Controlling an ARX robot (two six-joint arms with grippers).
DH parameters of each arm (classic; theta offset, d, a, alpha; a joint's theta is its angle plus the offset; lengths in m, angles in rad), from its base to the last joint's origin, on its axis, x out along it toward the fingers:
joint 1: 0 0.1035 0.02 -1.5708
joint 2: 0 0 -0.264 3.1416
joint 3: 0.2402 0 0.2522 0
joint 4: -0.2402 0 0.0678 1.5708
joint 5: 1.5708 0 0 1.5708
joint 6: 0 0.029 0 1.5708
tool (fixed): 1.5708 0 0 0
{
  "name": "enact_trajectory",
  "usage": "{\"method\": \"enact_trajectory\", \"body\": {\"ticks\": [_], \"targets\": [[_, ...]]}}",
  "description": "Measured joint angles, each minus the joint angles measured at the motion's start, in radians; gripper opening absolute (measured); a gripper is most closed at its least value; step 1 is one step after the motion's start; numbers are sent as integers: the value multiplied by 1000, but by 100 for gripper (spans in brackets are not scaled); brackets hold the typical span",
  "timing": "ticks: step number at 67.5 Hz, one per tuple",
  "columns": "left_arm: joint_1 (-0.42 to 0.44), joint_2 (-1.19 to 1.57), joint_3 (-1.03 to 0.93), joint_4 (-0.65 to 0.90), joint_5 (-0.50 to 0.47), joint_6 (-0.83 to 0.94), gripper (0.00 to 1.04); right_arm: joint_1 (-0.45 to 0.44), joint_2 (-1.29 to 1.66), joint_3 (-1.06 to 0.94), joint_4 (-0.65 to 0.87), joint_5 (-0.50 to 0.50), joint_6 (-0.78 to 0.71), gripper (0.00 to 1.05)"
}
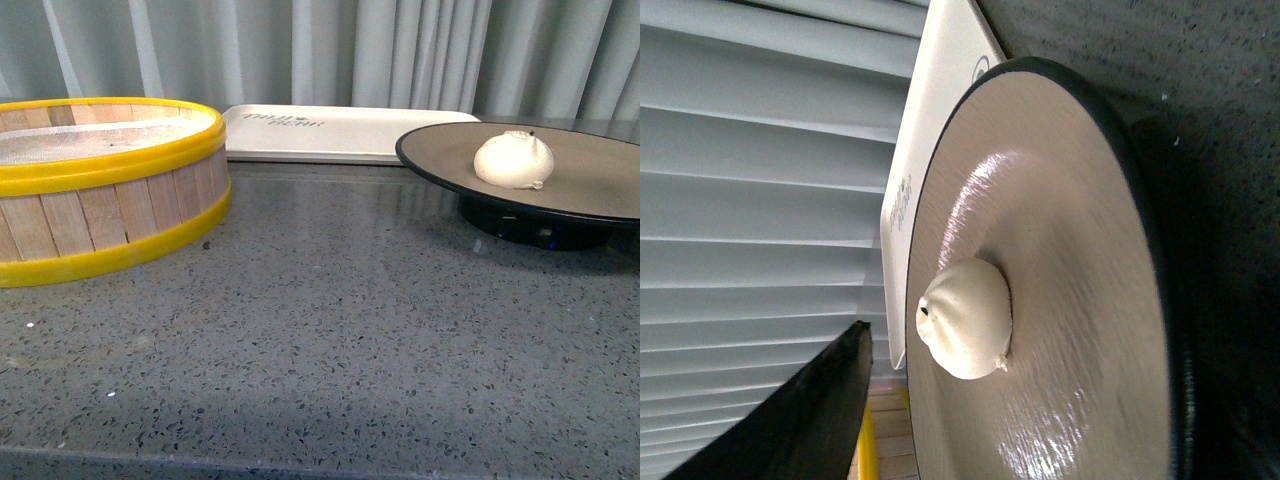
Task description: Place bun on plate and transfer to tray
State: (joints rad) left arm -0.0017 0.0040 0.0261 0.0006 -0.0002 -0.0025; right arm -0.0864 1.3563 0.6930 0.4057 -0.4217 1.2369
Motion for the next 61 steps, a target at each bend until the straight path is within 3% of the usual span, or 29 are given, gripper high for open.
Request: {"method": "enact_trajectory", "body": {"ticks": [29, 61], "targets": [[0, 0, 0, 0, 0, 0, 98, 2, 22, 0, 11, -21, -8, 3], [0, 0, 0, 0, 0, 0, 98, -30, 29, 113, 112, -45, 0, 3]]}}
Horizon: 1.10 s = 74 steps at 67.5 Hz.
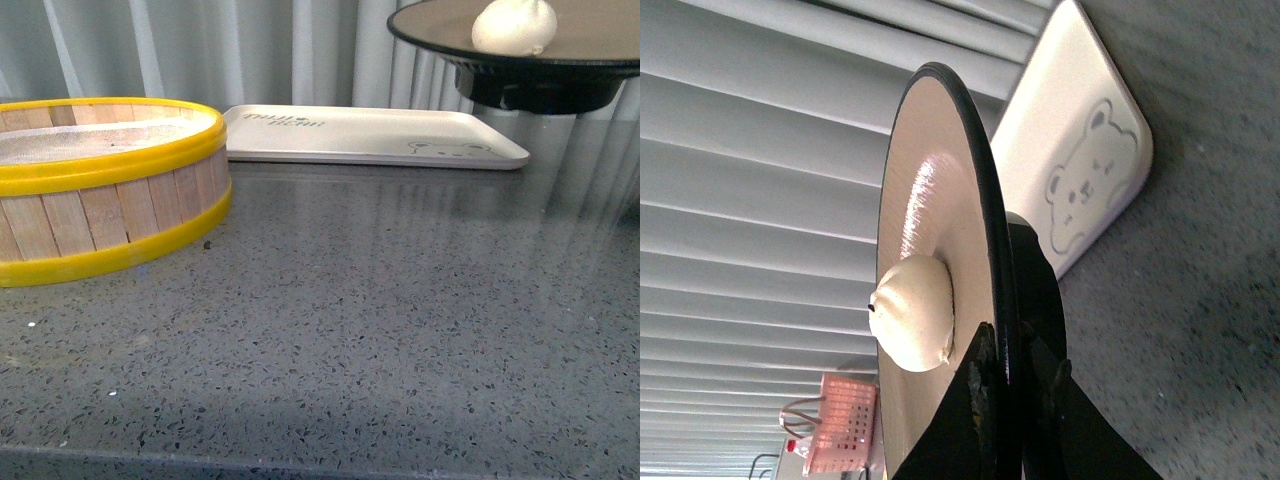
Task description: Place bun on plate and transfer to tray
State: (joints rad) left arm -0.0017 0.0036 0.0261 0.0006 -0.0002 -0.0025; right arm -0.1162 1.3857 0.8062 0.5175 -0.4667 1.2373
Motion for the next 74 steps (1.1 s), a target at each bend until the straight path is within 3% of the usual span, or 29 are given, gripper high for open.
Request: {"method": "enact_trajectory", "body": {"ticks": [20, 45, 74], "targets": [[0, 0, 0, 0, 0, 0, 98, -6, 284, 303, -14, 50, 113, 3], [0, 0, 0, 0, 0, 0, 98, 92, 552, 685, -248, 57, 127, 3], [0, 0, 0, 0, 0, 0, 98, 106, 713, 872, -320, 61, 91, 3]]}}
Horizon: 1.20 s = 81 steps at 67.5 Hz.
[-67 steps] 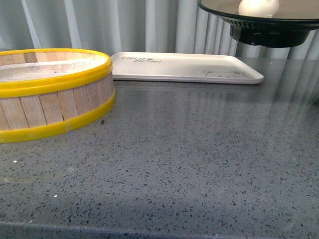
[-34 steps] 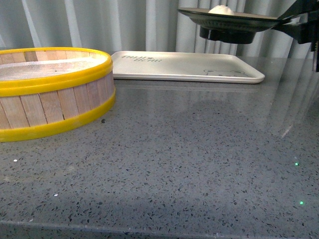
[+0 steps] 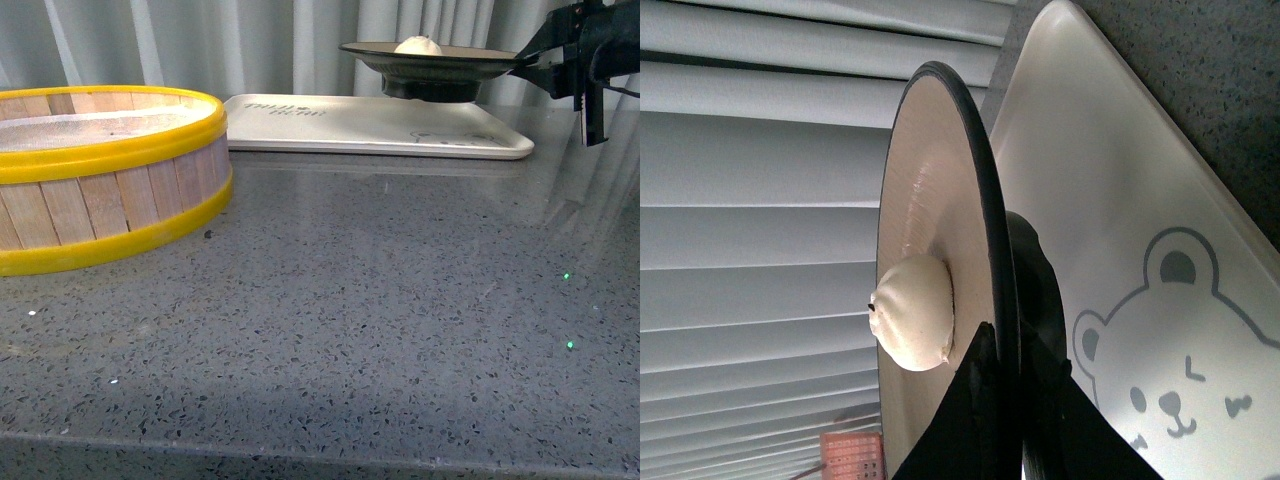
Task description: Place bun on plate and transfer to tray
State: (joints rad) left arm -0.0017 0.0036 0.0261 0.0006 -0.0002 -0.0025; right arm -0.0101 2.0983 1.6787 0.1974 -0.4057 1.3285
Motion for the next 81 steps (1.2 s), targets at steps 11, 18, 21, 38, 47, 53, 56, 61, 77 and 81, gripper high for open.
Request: {"method": "enact_trajectory", "body": {"ticks": [11, 18, 21, 38, 47, 53, 56, 61, 77, 81], "targets": [[0, 0, 0, 0, 0, 0, 98, 8, 82, 82, -19, -20, -7, 3], [0, 0, 0, 0, 0, 0, 98, 20, 110, 113, -35, -19, -22, 3], [0, 0, 0, 0, 0, 0, 98, 23, 115, 122, -40, -21, -24, 3], [0, 0, 0, 0, 0, 0, 98, 28, 131, 158, -63, -38, -43, 3], [0, 0, 0, 0, 0, 0, 98, 23, 131, 149, -58, -37, -50, 3], [0, 0, 0, 0, 0, 0, 98, 19, 131, 147, -59, -39, -58, 3], [0, 0, 0, 0, 0, 0, 98, 17, 131, 147, -61, -39, -62, 3], [0, 0, 0, 0, 0, 0, 98, 15, 131, 147, -72, -43, -70, 3], [0, 0, 0, 0, 0, 0, 98, 12, 132, 158, -99, -56, -82, 12], [0, 0, 0, 0, 0, 0, 98, 12, 132, 158, -98, -57, -80, 21]]}}
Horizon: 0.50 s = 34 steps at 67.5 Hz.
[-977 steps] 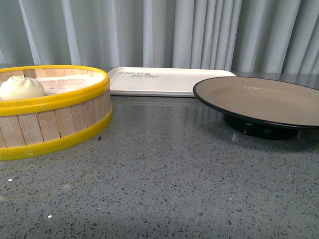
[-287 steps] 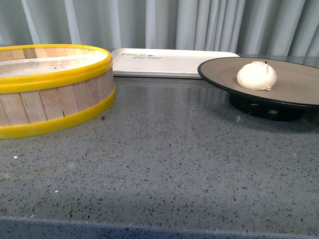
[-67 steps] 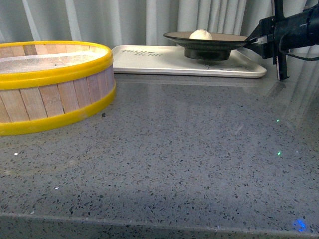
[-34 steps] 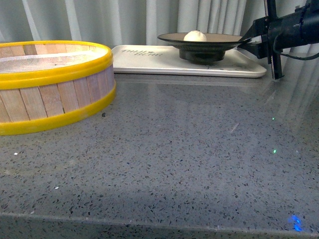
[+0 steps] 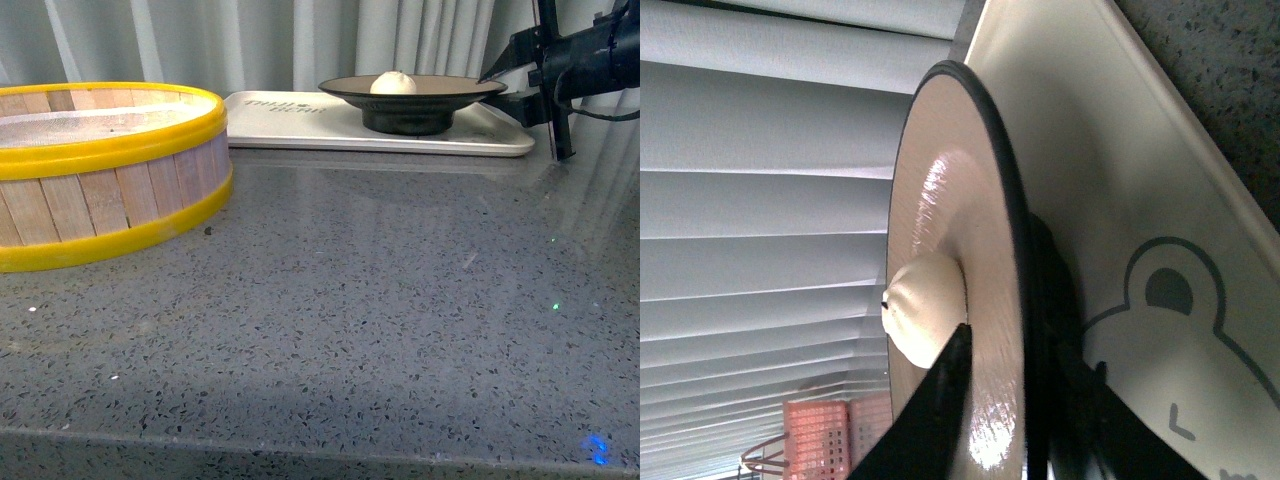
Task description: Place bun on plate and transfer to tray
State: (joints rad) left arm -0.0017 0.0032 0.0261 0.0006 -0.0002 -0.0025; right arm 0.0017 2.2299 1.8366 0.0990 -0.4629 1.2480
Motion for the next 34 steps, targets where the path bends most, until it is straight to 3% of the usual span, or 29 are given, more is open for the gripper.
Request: {"method": "enact_trajectory", "body": {"ticks": [29, 34], "targets": [[0, 0, 0, 0, 0, 0, 98, -8, -45, -18, -7, 26, 14, 97], [0, 0, 0, 0, 0, 0, 98, -15, -93, -57, -11, 56, 21, 95]]}}
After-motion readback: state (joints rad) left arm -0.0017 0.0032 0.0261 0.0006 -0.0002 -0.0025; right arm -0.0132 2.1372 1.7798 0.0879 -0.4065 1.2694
